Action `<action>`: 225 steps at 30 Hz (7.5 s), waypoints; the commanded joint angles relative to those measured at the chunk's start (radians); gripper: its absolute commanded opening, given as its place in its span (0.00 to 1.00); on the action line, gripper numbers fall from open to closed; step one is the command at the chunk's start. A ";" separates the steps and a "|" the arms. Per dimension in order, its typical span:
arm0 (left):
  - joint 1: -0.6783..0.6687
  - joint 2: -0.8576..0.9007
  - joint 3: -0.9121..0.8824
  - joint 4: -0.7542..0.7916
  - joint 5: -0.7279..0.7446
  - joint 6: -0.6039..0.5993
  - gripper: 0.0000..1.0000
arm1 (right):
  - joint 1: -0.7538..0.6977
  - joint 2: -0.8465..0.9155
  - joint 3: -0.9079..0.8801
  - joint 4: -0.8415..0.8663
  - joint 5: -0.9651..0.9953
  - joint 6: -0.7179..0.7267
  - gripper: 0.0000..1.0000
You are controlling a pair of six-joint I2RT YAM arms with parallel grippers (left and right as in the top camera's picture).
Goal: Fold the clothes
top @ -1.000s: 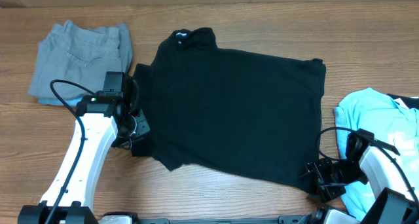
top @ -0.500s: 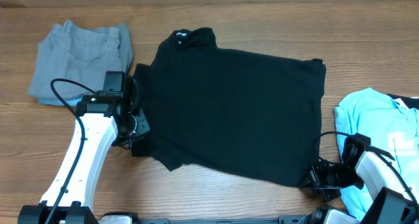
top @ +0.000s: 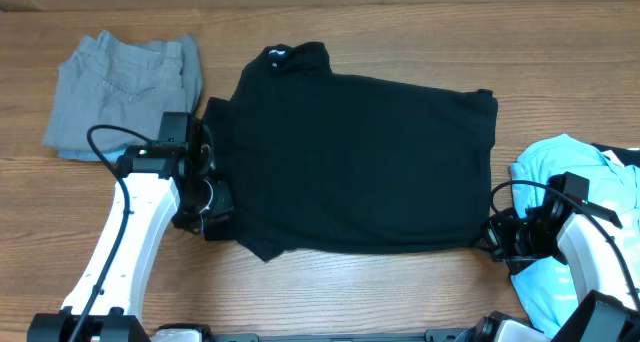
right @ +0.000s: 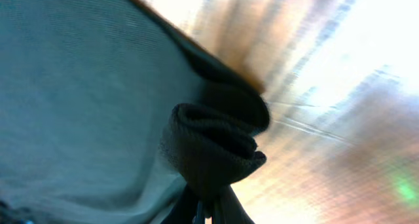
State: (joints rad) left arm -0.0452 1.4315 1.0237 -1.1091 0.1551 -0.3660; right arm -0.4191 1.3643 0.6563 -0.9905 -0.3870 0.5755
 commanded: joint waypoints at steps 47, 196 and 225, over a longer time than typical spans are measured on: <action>-0.139 -0.007 -0.237 0.227 0.192 -0.094 0.08 | -0.002 -0.010 0.020 0.034 -0.052 -0.113 0.04; -0.045 0.241 0.025 0.436 -0.124 0.225 0.04 | 0.071 0.028 0.104 0.158 -0.235 -0.363 0.59; -0.022 0.319 0.186 0.488 -0.056 0.254 0.52 | 0.071 0.028 0.104 0.147 -0.235 -0.363 0.59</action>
State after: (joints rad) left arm -0.0895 1.7500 1.1931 -0.5526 0.0872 -0.1200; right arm -0.3519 1.4090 0.7399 -0.8352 -0.6212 0.2234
